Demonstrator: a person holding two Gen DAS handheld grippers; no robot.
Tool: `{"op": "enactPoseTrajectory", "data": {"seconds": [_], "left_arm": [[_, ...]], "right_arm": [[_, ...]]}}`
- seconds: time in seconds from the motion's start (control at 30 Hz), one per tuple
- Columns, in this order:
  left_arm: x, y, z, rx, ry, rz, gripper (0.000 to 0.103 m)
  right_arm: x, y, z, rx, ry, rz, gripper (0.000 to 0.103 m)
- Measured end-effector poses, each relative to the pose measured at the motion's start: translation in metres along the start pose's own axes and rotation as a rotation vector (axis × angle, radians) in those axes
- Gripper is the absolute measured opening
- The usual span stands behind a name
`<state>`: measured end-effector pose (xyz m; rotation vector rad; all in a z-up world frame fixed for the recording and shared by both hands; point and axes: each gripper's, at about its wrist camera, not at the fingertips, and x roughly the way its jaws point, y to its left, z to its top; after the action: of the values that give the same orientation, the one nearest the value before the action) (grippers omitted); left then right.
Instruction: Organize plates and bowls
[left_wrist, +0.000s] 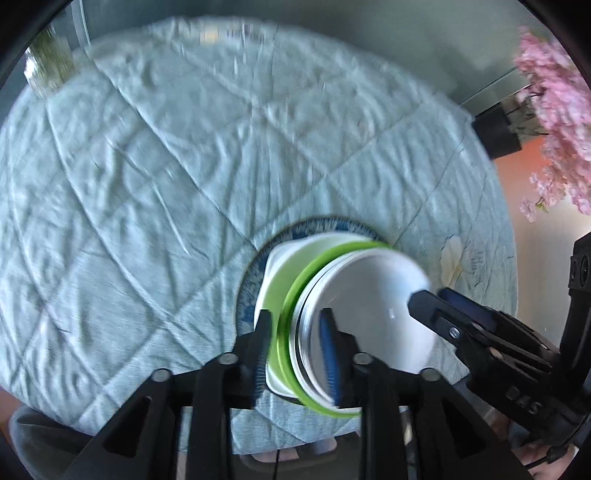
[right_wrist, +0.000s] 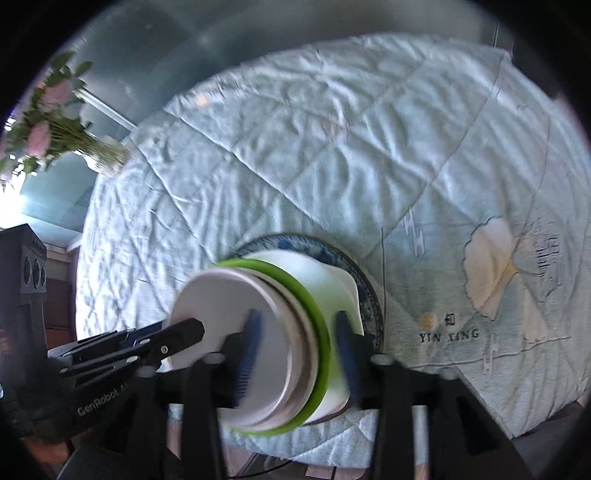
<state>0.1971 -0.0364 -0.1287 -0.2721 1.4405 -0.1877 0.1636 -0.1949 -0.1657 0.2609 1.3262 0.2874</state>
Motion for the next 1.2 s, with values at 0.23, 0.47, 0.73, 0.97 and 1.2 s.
{"op": "enactPoseTrajectory", "data": {"seconds": [0.23, 0.47, 0.73, 0.97, 1.2], "left_arm": [[-0.093, -0.006, -0.044, 0.053, -0.335, 0.227, 0.097], [-0.133, -0.022, -0.115, 0.126, -0.455, 0.272, 0.098], [-0.161, -0.036, -0.15, 0.116, -0.465, 0.257, 0.102], [-0.17, -0.044, -0.169, 0.149, -0.465, 0.263, 0.103], [-0.18, -0.039, -0.179, 0.125, -0.488, 0.268, 0.103]], "right_arm": [[-0.055, 0.011, -0.034, -0.108, -0.101, -0.109, 0.088], [-0.089, 0.027, -0.075, -0.158, -0.185, -0.152, 0.102], [-0.116, 0.034, -0.101, -0.197, -0.207, -0.202, 0.102], [-0.132, 0.033, -0.12, -0.19, -0.226, -0.205, 0.102], [-0.142, 0.036, -0.132, -0.194, -0.247, -0.208, 0.102]]}}
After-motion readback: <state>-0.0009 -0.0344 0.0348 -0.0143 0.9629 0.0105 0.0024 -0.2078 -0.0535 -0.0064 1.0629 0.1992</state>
